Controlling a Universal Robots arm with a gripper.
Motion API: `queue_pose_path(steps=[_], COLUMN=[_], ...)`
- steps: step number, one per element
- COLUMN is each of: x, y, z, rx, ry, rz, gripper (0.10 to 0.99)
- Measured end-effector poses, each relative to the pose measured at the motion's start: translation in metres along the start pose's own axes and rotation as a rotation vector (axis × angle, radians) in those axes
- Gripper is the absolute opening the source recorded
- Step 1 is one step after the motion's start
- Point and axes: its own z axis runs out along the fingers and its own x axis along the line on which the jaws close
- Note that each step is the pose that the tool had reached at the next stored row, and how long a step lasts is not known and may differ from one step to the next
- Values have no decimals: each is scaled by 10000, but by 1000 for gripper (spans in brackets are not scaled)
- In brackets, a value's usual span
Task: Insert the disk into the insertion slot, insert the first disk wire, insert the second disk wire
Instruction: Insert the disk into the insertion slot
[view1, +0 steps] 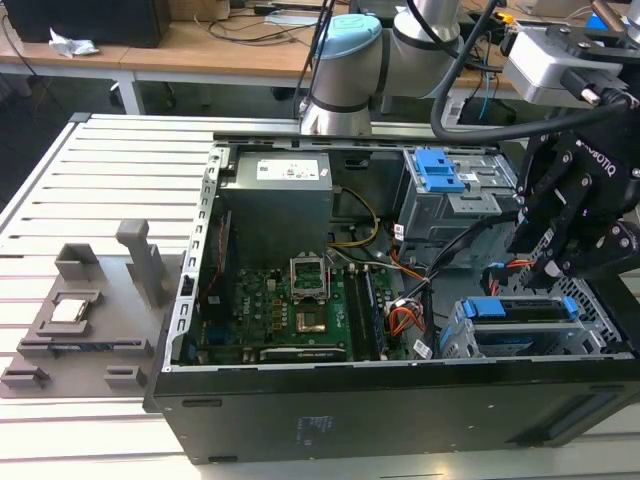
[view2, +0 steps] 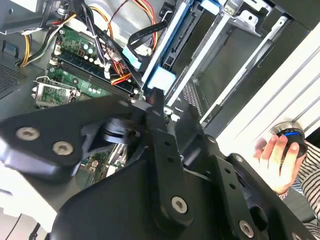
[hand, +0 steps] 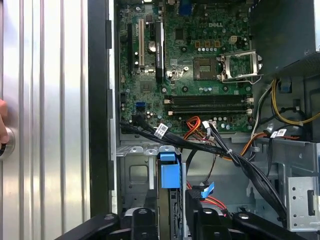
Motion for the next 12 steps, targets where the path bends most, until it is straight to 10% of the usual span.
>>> queue_pose_path(steps=[4, 12], x=[0, 0], y=[0, 0], z=[0, 0], rx=[0, 0], ry=[1, 4], rz=[0, 1], gripper=[118, 106])
